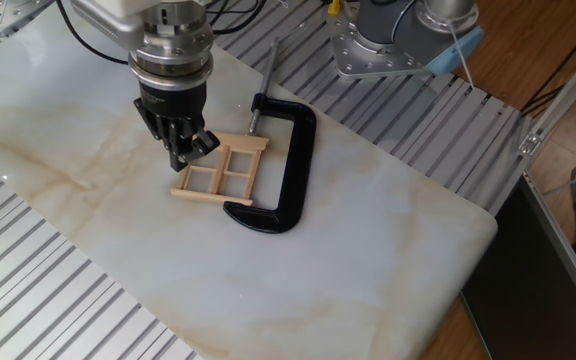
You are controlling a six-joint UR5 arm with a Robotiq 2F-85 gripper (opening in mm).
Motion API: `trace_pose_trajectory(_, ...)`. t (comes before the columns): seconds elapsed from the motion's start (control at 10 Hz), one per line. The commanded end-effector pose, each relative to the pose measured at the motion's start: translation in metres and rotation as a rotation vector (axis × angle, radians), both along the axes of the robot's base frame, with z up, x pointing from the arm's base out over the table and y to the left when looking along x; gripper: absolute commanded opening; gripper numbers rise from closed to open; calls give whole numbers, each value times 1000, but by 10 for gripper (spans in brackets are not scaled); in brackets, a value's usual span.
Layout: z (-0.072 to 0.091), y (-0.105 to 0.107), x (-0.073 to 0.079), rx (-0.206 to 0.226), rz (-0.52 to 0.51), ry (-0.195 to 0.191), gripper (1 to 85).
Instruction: Open a sliding window
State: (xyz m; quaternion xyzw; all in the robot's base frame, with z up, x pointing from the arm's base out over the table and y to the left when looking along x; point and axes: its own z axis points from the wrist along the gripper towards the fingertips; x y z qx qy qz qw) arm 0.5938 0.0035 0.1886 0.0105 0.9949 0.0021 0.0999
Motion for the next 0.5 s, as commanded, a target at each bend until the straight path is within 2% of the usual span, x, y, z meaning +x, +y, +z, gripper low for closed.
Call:
trace_pose_trajectory(0.0, 1, 0, 2, -2, 7, -7, 7)
trace_pose_trajectory(0.4, 0, 1, 1, 6, 12, -7, 7)
